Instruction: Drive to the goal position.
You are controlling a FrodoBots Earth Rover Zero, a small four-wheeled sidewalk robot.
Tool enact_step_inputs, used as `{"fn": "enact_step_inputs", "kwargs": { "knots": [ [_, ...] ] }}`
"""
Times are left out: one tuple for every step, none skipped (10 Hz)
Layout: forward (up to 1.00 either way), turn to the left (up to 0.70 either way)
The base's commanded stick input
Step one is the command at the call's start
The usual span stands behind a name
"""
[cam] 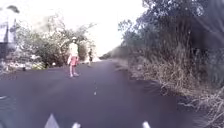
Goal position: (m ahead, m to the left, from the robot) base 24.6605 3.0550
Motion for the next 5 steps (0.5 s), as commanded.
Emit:
{"fn": "enact_step_inputs", "kwargs": {
  "knots": [
    [0.0,0.0],
    [0.0,0.0],
    [0.0,0.0],
    [0.0,0.0],
    [0.71,0.0]
  ]
}}
